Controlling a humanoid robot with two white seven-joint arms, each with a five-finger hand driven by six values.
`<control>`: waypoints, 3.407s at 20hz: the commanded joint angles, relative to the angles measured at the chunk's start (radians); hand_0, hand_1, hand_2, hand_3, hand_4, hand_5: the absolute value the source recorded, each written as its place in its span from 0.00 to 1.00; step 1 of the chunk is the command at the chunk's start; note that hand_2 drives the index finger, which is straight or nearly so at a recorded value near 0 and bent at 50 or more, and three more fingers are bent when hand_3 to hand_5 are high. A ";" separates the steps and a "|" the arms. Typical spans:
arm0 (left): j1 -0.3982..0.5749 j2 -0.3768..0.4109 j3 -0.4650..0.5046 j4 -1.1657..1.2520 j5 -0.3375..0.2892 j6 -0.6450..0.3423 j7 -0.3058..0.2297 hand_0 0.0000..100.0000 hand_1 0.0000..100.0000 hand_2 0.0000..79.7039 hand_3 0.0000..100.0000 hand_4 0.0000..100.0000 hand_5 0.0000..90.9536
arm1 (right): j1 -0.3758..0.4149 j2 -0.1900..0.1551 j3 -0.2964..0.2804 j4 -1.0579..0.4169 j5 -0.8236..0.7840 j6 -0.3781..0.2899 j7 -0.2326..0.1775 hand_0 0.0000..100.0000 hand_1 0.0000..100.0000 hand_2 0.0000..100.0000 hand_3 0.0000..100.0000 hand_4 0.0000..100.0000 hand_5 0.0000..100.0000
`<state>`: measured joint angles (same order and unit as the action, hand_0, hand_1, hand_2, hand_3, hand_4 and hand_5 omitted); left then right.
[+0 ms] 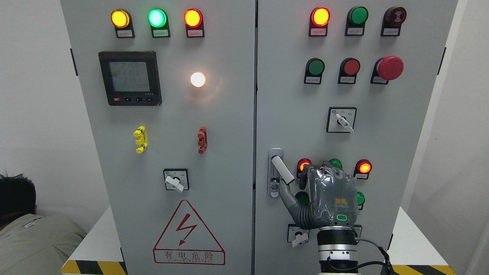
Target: Release door handle
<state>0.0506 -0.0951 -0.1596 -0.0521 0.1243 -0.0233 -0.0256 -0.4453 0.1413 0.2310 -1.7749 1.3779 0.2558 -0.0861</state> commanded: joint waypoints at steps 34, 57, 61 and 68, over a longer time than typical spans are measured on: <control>0.000 0.000 0.000 0.000 0.000 -0.004 0.000 0.00 0.00 0.06 0.10 0.00 0.00 | -0.023 0.000 -0.036 -0.003 -0.023 0.000 -0.001 0.42 0.41 0.76 0.92 0.69 0.69; 0.000 0.000 0.000 0.000 0.000 -0.004 0.000 0.00 0.00 0.06 0.11 0.00 0.00 | -0.029 0.001 -0.041 -0.015 -0.037 -0.001 0.000 0.42 0.41 0.76 0.91 0.69 0.69; 0.000 0.000 0.000 0.000 0.000 -0.004 0.000 0.00 0.00 0.06 0.11 0.00 0.00 | -0.030 0.000 -0.045 -0.014 -0.037 -0.001 0.000 0.43 0.41 0.76 0.91 0.69 0.69; 0.000 0.000 0.000 0.000 0.000 -0.004 0.000 0.00 0.00 0.06 0.11 0.00 0.00 | -0.030 0.000 -0.045 -0.012 -0.037 -0.001 0.000 0.43 0.41 0.76 0.91 0.69 0.69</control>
<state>0.0506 -0.0951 -0.1596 -0.0521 0.1243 -0.0284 -0.0256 -0.4752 0.1419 0.1890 -1.7870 1.3409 0.2548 -0.0861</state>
